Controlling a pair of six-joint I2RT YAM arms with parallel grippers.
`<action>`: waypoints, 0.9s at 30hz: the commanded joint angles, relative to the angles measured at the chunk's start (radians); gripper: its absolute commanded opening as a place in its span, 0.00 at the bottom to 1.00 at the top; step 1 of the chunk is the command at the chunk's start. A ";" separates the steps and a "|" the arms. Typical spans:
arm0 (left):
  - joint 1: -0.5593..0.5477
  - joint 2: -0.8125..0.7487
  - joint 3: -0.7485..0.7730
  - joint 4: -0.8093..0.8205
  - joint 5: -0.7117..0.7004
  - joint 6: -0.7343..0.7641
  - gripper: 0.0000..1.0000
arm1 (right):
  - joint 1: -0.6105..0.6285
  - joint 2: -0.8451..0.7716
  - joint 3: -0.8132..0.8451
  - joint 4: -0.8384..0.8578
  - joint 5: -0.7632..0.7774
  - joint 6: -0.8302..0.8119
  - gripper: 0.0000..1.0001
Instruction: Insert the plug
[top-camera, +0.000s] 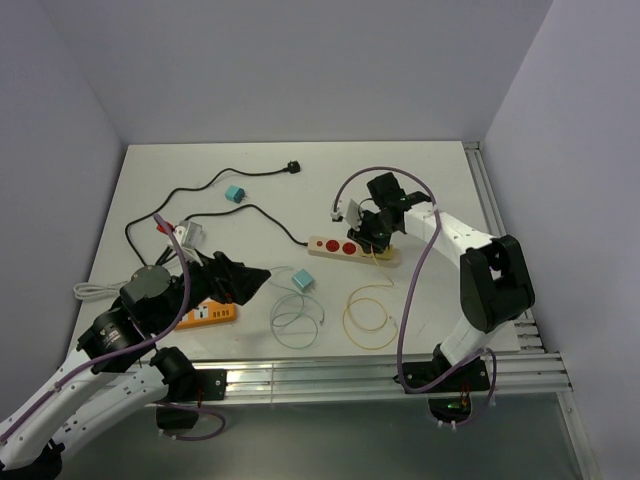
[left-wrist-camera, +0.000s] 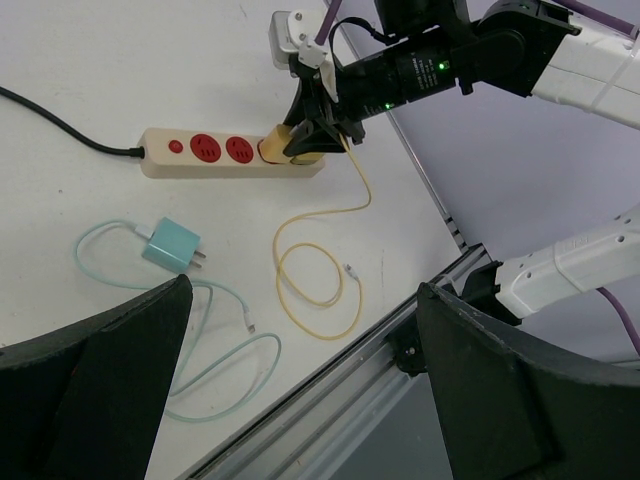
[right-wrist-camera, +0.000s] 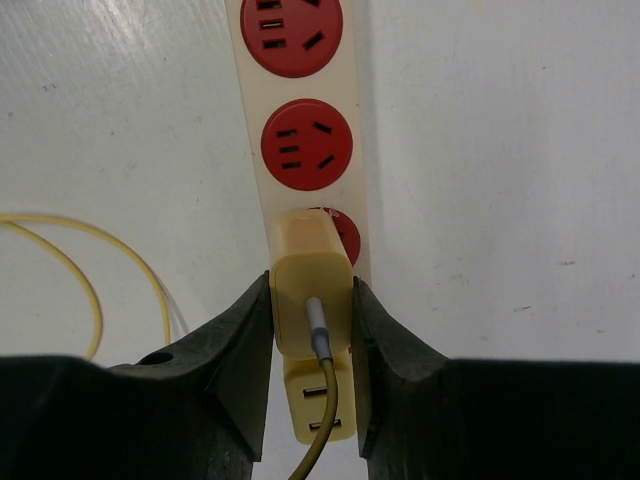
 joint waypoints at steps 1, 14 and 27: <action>0.002 -0.008 -0.008 0.034 0.010 0.000 1.00 | 0.023 0.031 -0.036 -0.036 0.043 -0.010 0.00; 0.002 -0.025 -0.008 0.019 0.017 0.000 0.99 | 0.077 0.073 -0.164 -0.059 0.041 0.071 0.00; 0.002 -0.024 -0.014 0.032 0.031 -0.009 0.99 | 0.056 0.088 -0.150 -0.126 -0.033 0.065 0.00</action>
